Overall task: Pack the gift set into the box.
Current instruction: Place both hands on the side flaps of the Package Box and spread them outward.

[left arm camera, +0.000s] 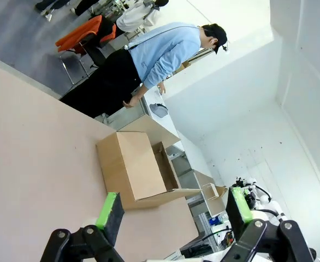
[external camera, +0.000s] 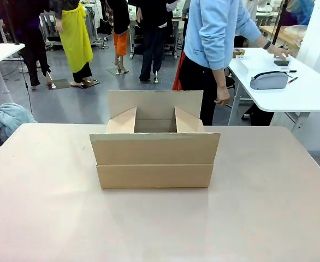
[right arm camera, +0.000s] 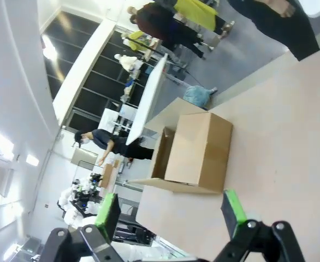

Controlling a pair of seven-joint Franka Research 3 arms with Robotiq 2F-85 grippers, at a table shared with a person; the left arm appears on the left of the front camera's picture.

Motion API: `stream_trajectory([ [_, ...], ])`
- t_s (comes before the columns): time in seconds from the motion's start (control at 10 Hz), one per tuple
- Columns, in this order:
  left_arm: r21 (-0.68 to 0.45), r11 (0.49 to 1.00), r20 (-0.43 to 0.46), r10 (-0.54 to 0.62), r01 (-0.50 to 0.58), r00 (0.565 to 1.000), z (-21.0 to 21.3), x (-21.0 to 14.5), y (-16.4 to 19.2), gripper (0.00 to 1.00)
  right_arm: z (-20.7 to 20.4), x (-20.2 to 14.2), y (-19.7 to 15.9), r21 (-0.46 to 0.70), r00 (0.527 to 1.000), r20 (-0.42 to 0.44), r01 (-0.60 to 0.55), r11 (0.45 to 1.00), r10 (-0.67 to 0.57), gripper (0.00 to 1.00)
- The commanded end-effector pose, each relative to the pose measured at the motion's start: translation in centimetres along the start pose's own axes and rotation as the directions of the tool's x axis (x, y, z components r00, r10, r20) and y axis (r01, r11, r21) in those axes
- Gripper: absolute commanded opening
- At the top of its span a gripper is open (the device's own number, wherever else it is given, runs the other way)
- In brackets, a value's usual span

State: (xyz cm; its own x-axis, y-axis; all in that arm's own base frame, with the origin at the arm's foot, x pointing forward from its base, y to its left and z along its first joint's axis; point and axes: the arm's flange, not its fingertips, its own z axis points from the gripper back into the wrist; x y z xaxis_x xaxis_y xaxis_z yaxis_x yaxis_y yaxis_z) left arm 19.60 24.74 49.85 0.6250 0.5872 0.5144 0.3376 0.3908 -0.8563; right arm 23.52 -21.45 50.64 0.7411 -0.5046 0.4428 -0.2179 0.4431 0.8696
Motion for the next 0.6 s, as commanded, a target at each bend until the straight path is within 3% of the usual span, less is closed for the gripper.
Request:
stream_trajectory([
  [0.0, 0.045, 0.995, -0.103, -0.081, 0.086, 0.991, -2.6, 1.0, -2.0, 1.00, -3.0, 0.4, 1.9, -0.107, 0.990, -0.047, -0.140, 0.984, 0.136, 1.00],
  [0.1, 0.111, 0.983, -0.201, -0.121, 0.145, 0.972, -5.9, 2.2, -3.9, 1.00, -6.7, 0.9, 4.1, -0.175, 0.965, -0.110, -0.255, 0.951, 0.239, 1.00],
  [0.3, 0.112, 0.954, -0.429, -0.206, 0.278, 0.880, -12.9, 3.8, -7.7, 1.00, -15.5, 0.8, 8.6, -0.088, 0.833, -0.292, -0.513, 0.854, 0.470, 1.00],
  [0.4, 0.123, 0.929, -0.548, -0.229, 0.349, 0.804, -17.6, 3.8, -9.5, 1.00, -20.1, 0.0, 10.3, 0.018, 0.739, -0.353, -0.608, 0.794, 0.574, 1.00],
  [0.5, 0.128, 0.896, -0.679, -0.233, 0.425, 0.696, -23.5, 2.9, -11.2, 1.00, -25.1, -1.5, 11.8, 0.163, 0.626, -0.385, -0.677, 0.718, 0.678, 1.00],
])
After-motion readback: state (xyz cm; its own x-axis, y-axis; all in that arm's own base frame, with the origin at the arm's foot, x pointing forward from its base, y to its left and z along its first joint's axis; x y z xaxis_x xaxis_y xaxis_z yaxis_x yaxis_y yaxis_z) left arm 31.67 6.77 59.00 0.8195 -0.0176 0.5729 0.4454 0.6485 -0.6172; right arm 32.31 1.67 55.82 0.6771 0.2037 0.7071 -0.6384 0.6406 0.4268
